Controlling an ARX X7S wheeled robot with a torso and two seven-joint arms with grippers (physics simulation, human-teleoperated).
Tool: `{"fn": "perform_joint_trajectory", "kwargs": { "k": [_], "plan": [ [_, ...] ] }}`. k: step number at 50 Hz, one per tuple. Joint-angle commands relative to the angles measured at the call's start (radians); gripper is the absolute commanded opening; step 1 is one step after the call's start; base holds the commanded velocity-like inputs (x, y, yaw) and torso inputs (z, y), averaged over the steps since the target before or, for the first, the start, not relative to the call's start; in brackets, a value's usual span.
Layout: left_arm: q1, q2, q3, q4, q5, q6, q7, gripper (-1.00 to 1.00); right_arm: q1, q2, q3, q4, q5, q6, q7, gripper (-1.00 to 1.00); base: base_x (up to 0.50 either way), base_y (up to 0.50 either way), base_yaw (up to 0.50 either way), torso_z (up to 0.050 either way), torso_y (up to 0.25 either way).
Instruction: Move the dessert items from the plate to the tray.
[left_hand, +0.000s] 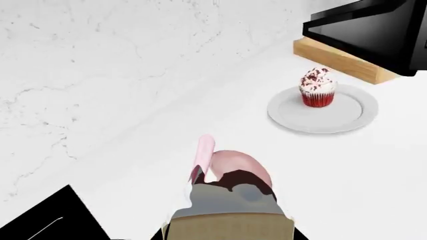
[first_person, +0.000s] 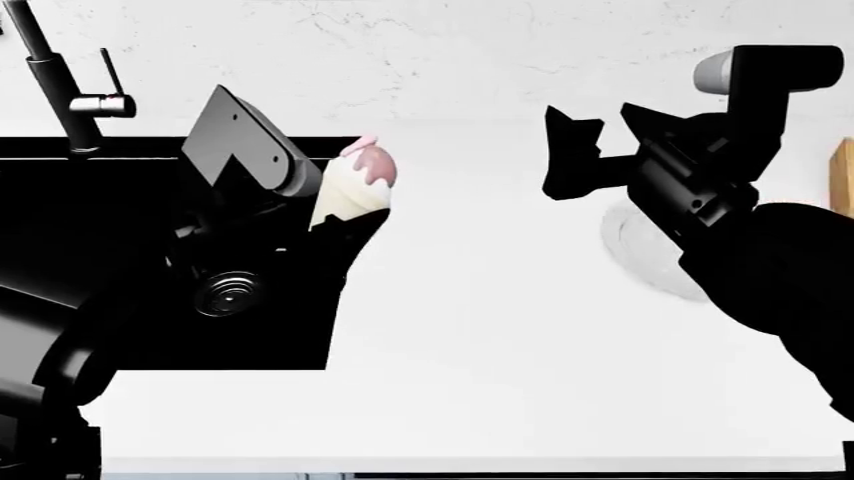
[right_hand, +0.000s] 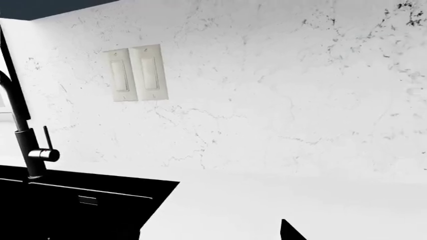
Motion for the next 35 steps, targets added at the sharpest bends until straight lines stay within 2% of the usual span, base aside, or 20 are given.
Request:
{"fn": "perform_joint_trajectory", "kwargs": {
  "k": [1, 25, 35],
  "plan": [
    [-0.003, -0.001, -0.004, -0.004, -0.011, 0.0, -0.01, -1.0, 0.003, 0.004, 0.0, -0.005, 0.006, 0.004, 0.004, 1.0, 0.0, -0.5, 0.0, 0.0, 0.0],
    [-0.002, -0.002, -0.003, -0.008, -0.021, 0.006, -0.014, -1.0, 0.001, 0.004, -0.006, -0.003, 0.002, -0.001, 0.003, 1.0, 0.0, -0.5, 0.0, 0.0, 0.0],
    [0.0, -0.005, -0.004, -0.011, -0.025, 0.01, -0.017, -1.0, 0.023, -0.001, -0.032, 0.027, -0.011, 0.035, 0.038, 1.0, 0.0, -0.03, 0.0, 0.0, 0.0]
  ]
}}
